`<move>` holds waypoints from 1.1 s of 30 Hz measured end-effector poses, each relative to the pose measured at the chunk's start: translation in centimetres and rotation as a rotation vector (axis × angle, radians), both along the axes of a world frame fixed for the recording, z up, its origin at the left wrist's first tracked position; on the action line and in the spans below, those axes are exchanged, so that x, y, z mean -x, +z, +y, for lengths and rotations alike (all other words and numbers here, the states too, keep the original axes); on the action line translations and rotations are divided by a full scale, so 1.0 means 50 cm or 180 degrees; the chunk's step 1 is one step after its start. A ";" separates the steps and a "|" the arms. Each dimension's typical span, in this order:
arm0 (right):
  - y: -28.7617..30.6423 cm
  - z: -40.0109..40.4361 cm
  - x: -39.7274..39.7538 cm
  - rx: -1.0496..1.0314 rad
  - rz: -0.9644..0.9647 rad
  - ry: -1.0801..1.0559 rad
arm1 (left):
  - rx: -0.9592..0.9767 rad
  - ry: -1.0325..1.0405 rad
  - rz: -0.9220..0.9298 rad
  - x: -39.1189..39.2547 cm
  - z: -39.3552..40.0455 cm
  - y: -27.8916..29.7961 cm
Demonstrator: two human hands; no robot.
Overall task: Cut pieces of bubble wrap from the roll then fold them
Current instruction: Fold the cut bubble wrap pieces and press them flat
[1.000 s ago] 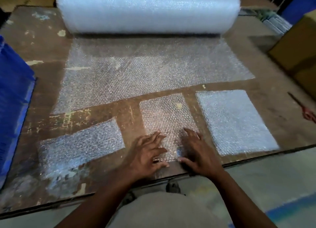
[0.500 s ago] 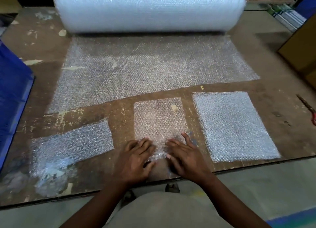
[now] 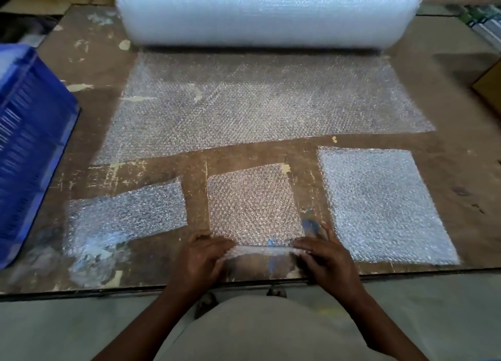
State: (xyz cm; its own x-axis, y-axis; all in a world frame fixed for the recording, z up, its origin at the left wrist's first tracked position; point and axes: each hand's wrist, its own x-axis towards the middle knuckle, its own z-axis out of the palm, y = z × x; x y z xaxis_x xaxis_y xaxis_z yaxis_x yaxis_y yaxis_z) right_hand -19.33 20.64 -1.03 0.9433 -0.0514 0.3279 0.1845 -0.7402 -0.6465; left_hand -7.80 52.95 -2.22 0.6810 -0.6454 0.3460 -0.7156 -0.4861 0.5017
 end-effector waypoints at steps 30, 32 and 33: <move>0.026 0.011 -0.355 -0.0542 0.0955 -0.1011 | -0.0113 0.2373 0.1366 -0.202 -0.081 0.070; 0.026 0.015 -0.343 -0.0325 0.0840 -0.0982 | -0.0253 0.2292 0.1157 -0.197 -0.088 0.071; 0.023 0.018 -0.336 -0.0154 0.0751 -0.0991 | -0.0364 0.2250 0.0953 -0.194 -0.092 0.071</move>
State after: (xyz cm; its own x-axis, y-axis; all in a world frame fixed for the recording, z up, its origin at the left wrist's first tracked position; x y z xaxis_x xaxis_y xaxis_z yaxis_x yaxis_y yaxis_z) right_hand -2.54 21.53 0.10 0.9293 -0.3571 0.0942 -0.2019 -0.7049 -0.6800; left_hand 1.92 48.37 1.35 0.9983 -0.0434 0.0398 -0.0581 -0.8371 0.5439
